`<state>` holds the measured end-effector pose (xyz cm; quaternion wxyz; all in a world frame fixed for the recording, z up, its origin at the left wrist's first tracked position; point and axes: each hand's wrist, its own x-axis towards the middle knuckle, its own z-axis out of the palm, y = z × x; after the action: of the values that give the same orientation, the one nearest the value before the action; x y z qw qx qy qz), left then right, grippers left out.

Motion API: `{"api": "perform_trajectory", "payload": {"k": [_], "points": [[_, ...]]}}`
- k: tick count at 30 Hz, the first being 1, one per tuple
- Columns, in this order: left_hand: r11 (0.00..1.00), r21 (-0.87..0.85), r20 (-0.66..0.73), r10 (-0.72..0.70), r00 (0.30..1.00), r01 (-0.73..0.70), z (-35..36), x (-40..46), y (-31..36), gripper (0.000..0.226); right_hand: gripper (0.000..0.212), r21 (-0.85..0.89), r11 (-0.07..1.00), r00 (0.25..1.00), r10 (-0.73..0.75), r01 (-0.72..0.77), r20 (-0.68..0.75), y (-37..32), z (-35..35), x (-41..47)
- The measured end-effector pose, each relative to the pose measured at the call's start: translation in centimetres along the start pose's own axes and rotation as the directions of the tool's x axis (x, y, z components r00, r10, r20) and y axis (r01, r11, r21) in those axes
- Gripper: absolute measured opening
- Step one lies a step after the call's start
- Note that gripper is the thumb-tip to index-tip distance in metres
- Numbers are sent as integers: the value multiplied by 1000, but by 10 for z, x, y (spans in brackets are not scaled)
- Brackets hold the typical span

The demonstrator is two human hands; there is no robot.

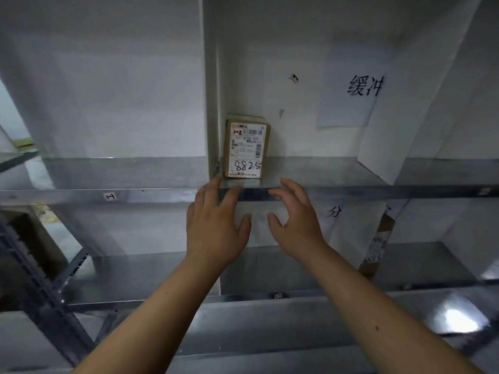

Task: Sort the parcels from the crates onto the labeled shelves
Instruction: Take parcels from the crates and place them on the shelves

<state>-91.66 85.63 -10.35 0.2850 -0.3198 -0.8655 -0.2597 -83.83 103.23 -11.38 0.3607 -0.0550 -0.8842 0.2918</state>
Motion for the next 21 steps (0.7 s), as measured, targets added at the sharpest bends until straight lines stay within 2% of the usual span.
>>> {"api": "perform_trajectory", "payload": {"k": [3, 7, 11, 15, 21], "points": [[999, -41, 66, 6, 998, -4, 19, -18, 9, 64, 51, -64, 994, 995, 91, -89, 42, 18, -5, -27], [996, -82, 162, 55, 985, -42, 45, -34, 31, 63, 56, -155, 955, 953, 273, -252, 133, 45, -23, -54], [990, -122, 248, 96, 964, -68, 70, -39, 64, 65, 57, -205, 921, 918, 364, -330, 156, 68, -51, -73], [981, -171, 323, 147, 935, -95, 92, -46, 109, 67, 57, -252, 893, 901, 413, -372, 132, 91, -88, -93], [966, -182, 446, 246, 860, -183, 123, -57, 196, 68, 59, -251, 818, 835, 547, -518, 60, 134, -166, -130]]}}
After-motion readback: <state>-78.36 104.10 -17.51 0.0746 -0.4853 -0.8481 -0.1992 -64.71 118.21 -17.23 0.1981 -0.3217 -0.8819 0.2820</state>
